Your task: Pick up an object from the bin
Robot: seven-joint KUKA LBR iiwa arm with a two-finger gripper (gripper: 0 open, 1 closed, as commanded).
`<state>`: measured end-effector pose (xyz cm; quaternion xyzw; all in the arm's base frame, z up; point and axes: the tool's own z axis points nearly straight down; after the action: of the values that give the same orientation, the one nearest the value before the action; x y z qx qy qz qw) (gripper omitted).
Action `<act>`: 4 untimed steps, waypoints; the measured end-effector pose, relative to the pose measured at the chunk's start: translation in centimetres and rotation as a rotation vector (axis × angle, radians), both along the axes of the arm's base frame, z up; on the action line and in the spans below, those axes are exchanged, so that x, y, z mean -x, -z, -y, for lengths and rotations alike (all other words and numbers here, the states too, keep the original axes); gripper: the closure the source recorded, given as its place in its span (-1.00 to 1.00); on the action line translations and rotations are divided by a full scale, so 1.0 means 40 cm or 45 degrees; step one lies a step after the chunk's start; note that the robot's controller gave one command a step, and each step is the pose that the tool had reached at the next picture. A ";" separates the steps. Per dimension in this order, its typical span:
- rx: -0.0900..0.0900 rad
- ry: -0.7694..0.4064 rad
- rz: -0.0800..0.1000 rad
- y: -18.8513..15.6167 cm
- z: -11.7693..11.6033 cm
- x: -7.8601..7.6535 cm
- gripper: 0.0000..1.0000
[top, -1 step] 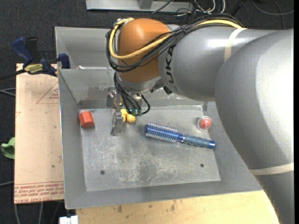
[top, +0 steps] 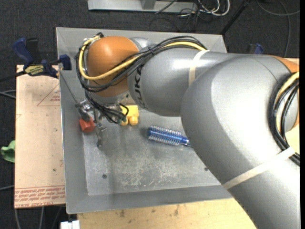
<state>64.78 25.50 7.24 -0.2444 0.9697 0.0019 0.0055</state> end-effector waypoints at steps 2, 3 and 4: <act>0.006 -0.261 -0.004 -0.119 0.008 -0.019 -1.00; -0.001 -0.218 0.001 0.002 0.009 -0.022 -1.00; 0.002 -0.215 0.000 -0.006 0.005 -0.028 -1.00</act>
Offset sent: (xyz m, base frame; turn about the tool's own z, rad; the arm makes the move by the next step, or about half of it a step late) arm 0.0083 -0.0080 0.0276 -0.1492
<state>65.90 25.29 7.49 -0.3255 0.9455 0.0017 0.0052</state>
